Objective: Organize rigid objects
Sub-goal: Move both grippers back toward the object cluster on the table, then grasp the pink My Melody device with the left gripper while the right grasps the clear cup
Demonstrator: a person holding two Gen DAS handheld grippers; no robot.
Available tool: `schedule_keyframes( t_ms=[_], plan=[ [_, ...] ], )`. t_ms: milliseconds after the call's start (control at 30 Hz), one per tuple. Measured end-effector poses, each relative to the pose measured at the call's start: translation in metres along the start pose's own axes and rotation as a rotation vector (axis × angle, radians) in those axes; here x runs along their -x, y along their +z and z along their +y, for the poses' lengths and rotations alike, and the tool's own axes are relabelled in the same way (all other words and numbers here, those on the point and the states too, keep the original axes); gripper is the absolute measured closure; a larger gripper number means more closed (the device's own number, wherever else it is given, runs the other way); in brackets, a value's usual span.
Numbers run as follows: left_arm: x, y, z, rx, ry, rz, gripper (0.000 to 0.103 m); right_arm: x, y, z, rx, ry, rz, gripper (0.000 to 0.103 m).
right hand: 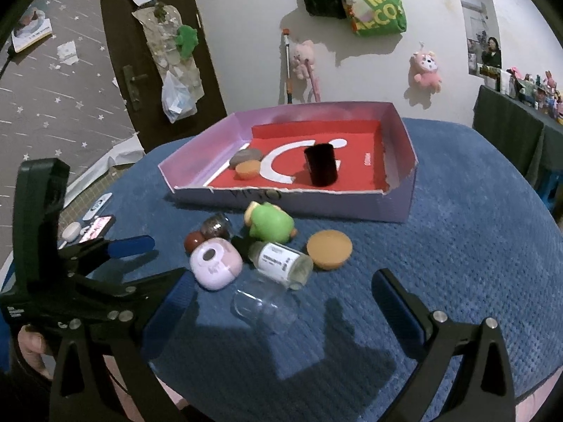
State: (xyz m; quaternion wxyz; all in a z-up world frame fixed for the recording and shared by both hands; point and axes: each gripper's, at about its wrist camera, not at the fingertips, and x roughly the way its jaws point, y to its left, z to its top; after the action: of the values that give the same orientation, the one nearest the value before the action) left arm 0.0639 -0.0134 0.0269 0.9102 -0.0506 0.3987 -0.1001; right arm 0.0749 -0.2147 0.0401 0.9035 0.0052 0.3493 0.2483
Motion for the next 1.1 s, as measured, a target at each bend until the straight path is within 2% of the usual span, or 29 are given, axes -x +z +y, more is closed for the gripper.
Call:
schedule_keyframes(
  t_ms=[167,300,467,633,800,900,933,1000,1100],
  plan=[
    [0.0,-0.004,0.002,0.003,0.006,-0.006,0.0,-0.002,-0.004,-0.004,0.006,-0.041,0.009,0.001],
    [-0.004,-0.004,0.006,0.025,-0.019,0.003,0.0,-0.007,-0.005,-0.006,0.007,-0.043,0.032,0.017],
    [-0.016,-0.005,0.011,0.053,-0.054,0.047,0.001,-0.016,-0.009,-0.006,-0.005,0.005,0.068,0.025],
    [-0.019,-0.003,0.009,0.037,-0.056,0.042,0.002,-0.024,-0.011,-0.005,-0.013,0.045,0.094,0.031],
    [-0.023,0.0,0.006,0.016,-0.082,0.032,0.003,-0.029,-0.01,-0.012,-0.049,0.084,0.105,0.033],
    [-0.025,-0.001,-0.001,-0.027,-0.078,0.031,0.01,-0.026,-0.009,-0.011,-0.031,0.051,0.087,0.033],
    [-0.025,-0.002,-0.003,-0.034,-0.089,0.033,0.014,-0.023,-0.007,-0.009,-0.011,0.026,0.077,0.033],
    [-0.025,-0.002,-0.008,-0.052,-0.115,0.033,0.016,-0.019,-0.005,-0.006,0.017,-0.009,0.062,0.033],
    [-0.026,-0.003,-0.015,-0.078,-0.15,0.035,0.017,-0.018,-0.004,-0.011,0.015,0.004,0.075,0.033]
  ],
)
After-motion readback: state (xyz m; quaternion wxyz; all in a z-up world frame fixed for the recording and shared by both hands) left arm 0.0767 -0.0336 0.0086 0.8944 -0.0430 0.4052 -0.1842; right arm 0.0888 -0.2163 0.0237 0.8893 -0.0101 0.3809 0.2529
